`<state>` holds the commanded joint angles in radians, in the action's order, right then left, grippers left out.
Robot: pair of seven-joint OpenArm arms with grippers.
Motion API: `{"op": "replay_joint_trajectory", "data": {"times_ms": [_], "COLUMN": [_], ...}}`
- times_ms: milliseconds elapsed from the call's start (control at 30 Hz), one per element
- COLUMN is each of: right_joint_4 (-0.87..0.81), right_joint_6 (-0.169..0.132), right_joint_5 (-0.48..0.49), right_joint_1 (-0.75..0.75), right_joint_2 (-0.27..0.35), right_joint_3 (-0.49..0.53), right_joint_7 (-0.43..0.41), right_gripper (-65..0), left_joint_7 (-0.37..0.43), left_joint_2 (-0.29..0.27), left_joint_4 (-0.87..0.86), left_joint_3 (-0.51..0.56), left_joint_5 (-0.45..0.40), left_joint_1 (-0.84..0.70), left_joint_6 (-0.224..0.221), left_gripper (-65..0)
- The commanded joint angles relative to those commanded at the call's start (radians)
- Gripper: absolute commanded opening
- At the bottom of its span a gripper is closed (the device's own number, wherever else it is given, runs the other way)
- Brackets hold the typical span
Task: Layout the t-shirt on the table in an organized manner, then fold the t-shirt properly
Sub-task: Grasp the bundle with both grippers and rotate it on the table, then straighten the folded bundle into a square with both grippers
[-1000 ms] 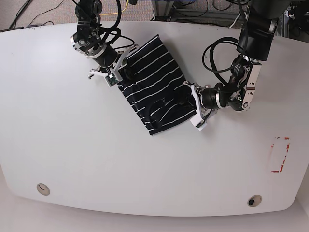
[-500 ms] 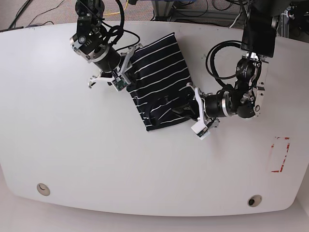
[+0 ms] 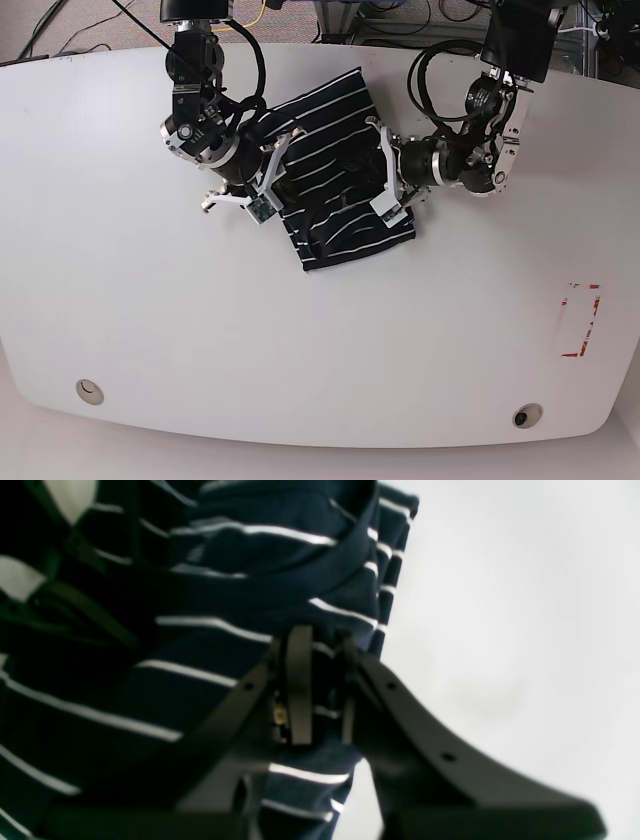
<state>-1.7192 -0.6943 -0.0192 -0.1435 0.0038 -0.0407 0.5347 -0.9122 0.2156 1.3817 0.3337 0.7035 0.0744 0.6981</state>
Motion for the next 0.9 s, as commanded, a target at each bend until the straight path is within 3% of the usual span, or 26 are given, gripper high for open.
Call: {"op": "replay_joint_trajectory", "data": {"times_ms": [167, 333, 500, 600, 900], "right_joint_4": [-0.002, -0.037, -0.051, -0.068, -0.178], "right_joint_6": [0.002, 0.006, 0.008, 0.008, 0.008], "right_joint_5": [0.0, 0.002, -0.002, -0.003, -0.006], "right_joint_1": [-0.064, -0.137, -0.167, -0.17, -0.152], "right_joint_2": [0.0, -0.008, -0.028, -0.04, -0.008], "right_joint_3": [0.002, 0.023, 0.048, 0.048, 0.044], "right_joint_7": [-0.028, -0.028, -0.028, -0.028, -0.026], "right_gripper": [-57.5, -57.5, -57.5, -57.5, -56.9], "left_joint_7": [0.063, 0.117, 0.112, 0.092, 0.015], "left_joint_2": [-0.003, 0.006, 0.009, 0.04, 0.046], "left_joint_4": [-0.066, -0.166, -0.184, -0.124, 0.026], "left_joint_3": [0.037, 0.087, 0.089, 0.087, 0.032], "left_joint_5": [-0.081, -0.089, -0.084, -0.084, -0.086], "left_joint_1": [0.034, 0.115, 0.152, 0.149, 0.057], "left_joint_6": [0.0, 0.0, 0.0, 0.0, 0.0], "left_gripper": [-56.2, -56.2, -56.2, -56.2, -56.4]}}
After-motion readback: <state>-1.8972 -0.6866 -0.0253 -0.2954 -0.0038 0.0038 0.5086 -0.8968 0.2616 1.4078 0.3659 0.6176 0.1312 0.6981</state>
